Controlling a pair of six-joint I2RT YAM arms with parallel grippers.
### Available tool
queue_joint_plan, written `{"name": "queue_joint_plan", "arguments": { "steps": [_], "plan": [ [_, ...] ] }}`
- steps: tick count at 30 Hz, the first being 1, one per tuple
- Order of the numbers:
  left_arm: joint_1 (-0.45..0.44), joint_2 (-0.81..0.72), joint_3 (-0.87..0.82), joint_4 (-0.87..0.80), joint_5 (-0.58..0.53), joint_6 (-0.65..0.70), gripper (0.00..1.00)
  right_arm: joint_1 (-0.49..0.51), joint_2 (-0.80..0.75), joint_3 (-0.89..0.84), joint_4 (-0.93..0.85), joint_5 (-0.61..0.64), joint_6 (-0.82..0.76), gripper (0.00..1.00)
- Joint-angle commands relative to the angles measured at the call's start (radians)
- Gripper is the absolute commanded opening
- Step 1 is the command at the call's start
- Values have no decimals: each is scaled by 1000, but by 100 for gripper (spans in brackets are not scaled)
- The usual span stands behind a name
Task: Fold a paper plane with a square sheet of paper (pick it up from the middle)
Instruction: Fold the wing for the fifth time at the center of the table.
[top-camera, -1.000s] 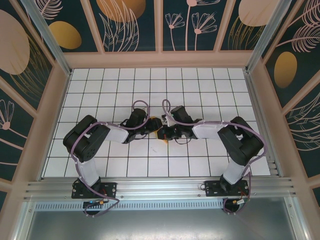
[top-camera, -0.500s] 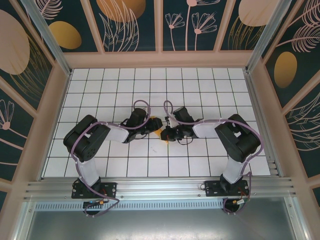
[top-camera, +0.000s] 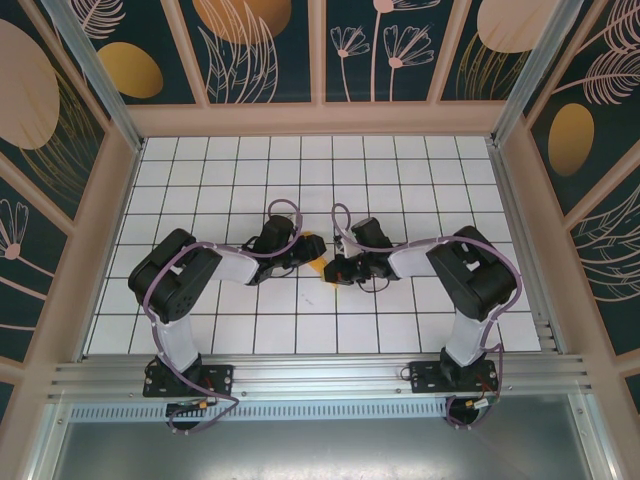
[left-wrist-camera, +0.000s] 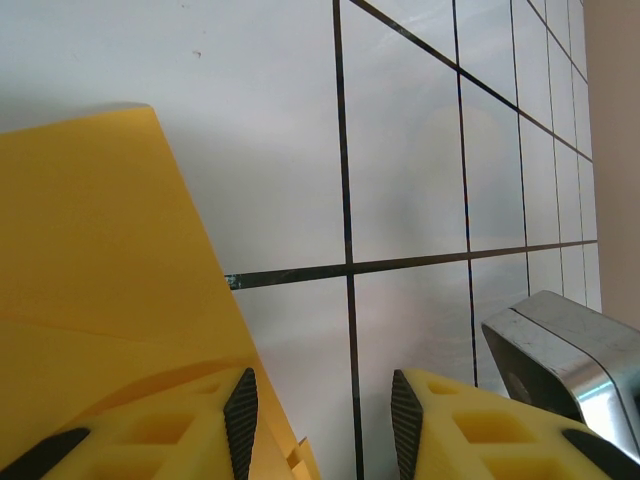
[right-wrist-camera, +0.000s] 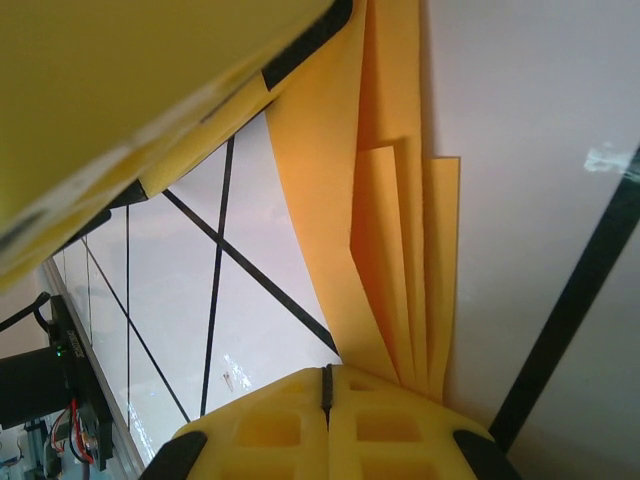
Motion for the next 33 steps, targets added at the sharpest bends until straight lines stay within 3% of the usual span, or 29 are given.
{"name": "queue_joint_plan", "arguments": {
  "steps": [1, 9, 17, 27, 33],
  "plan": [
    [0, 51, -7, -98, -24, 27, 43, -13, -22, -20, -111, 40, -14, 2],
    [0, 54, -1, -103, -23, 27, 43, -13, -59, -38, -160, 11, -46, 2],
    [0, 56, 1, -108, -23, 30, 43, -25, -12, -83, -184, 108, -66, 1],
    [0, 61, 6, -112, -19, 32, 43, -28, -118, -69, -189, -30, -57, 1],
    [0, 63, 10, -112, -17, 30, 43, -34, -50, -82, -234, 92, -86, 1]
  ]
}}
